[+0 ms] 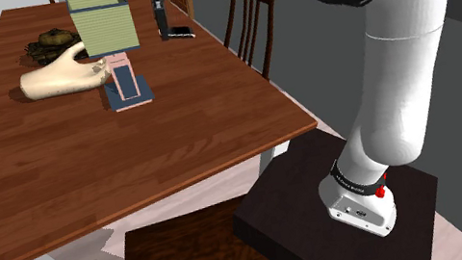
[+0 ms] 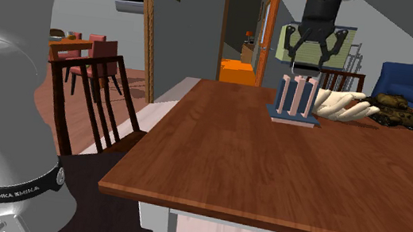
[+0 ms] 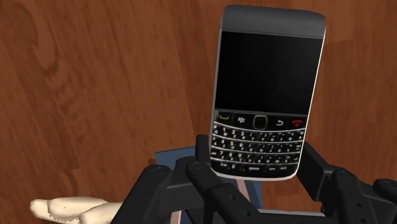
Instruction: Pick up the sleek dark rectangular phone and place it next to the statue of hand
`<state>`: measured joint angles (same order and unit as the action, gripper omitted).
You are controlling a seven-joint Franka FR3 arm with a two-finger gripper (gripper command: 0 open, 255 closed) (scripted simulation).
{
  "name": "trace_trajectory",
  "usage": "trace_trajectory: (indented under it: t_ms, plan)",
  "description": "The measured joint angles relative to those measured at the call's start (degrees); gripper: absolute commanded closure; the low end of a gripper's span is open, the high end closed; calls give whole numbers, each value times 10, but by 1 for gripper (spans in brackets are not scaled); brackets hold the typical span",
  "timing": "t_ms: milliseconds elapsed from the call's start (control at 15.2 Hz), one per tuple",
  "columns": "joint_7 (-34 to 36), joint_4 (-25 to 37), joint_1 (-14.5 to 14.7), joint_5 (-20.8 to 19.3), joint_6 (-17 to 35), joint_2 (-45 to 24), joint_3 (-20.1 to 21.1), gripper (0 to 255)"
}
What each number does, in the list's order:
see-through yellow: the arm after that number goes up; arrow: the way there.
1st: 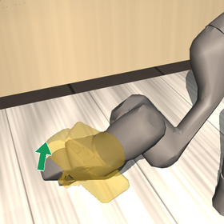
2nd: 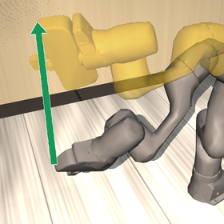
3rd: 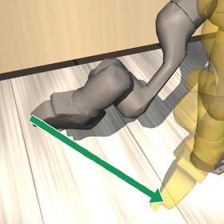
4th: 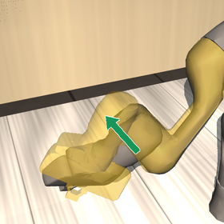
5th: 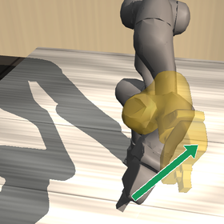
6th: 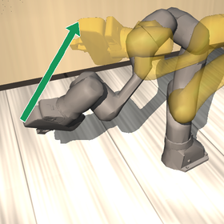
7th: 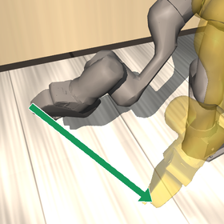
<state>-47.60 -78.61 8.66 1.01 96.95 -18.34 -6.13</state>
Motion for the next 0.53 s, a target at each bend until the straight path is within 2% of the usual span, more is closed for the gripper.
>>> trace_trajectory:
  t_ms: [132,198,330,528]
  plan:
    - [-8,121,-11,8,-44,-77,-1,255]
    - [-8,149,-13,10,-50,-100,-1,255]
    - [-8,158,-13,11,-45,-113,0,255]
    - [-8,134,-12,11,-23,-112,0,255]
